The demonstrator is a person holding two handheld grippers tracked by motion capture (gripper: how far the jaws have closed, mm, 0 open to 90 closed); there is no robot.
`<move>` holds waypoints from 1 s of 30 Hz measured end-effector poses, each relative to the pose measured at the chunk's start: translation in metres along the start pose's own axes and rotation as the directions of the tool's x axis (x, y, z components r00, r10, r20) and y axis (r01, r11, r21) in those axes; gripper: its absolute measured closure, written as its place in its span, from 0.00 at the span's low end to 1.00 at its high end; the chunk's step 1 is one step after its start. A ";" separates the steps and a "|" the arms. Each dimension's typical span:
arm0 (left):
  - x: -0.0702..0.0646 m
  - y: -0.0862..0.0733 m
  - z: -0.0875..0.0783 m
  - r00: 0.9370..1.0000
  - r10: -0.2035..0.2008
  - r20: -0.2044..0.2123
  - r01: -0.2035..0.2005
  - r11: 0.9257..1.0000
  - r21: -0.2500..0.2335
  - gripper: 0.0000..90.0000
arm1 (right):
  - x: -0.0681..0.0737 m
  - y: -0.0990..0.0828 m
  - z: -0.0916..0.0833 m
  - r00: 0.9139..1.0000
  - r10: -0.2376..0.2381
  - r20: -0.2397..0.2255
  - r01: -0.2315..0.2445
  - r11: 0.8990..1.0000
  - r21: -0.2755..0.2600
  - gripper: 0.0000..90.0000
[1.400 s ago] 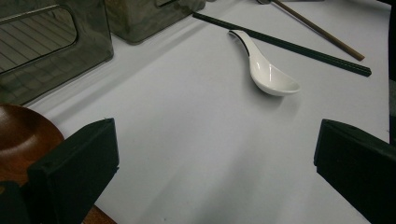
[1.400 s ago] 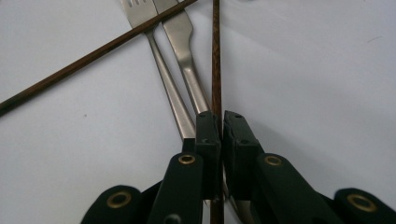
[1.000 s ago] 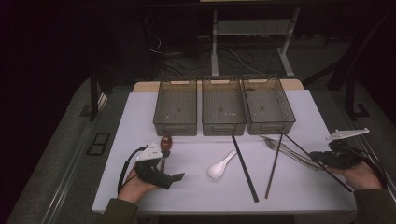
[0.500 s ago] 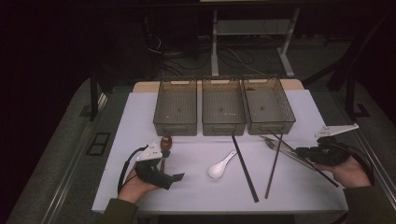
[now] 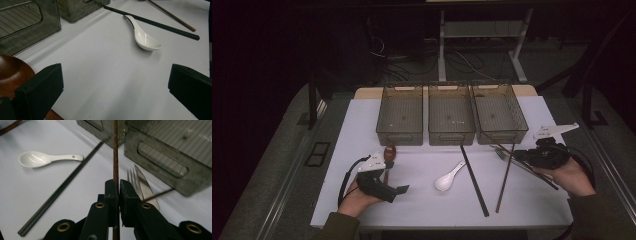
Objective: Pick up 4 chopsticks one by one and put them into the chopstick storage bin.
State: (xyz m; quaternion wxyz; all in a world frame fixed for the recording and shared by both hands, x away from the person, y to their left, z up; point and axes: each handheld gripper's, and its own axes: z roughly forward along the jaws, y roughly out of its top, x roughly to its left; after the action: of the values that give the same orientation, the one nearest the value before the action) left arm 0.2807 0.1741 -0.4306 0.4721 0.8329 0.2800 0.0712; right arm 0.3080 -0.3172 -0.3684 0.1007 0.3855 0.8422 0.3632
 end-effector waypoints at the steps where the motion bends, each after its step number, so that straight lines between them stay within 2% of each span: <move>1: 0.000 0.000 0.000 1.000 0.000 0.000 0.000 1.000 0.000 0.00 | 0.002 0.003 0.001 1.000 -0.002 -0.007 0.002 1.000 -0.003 0.94; 8: 0.000 0.000 0.000 1.000 0.000 0.003 0.000 1.000 0.002 0.00 | 0.011 0.023 0.006 0.999 -0.041 -0.033 0.040 0.999 -0.032 0.94; 14: 0.000 0.000 0.000 1.000 0.003 0.003 -0.003 1.000 -0.002 0.00 | 0.017 0.042 0.014 0.998 -0.056 -0.042 0.054 0.997 -0.052 0.94; 30: 0.001 0.000 0.001 1.000 0.002 0.007 -0.002 1.000 -0.007 0.00 | 0.028 0.102 0.055 0.996 -0.073 -0.053 0.069 0.996 -0.063 0.94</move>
State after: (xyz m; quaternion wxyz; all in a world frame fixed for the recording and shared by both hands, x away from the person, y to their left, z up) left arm 0.2816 0.1737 -0.4308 0.4760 0.8318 0.2770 0.0696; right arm 0.3724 -0.2234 -0.3345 0.1019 0.3417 0.8464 0.3956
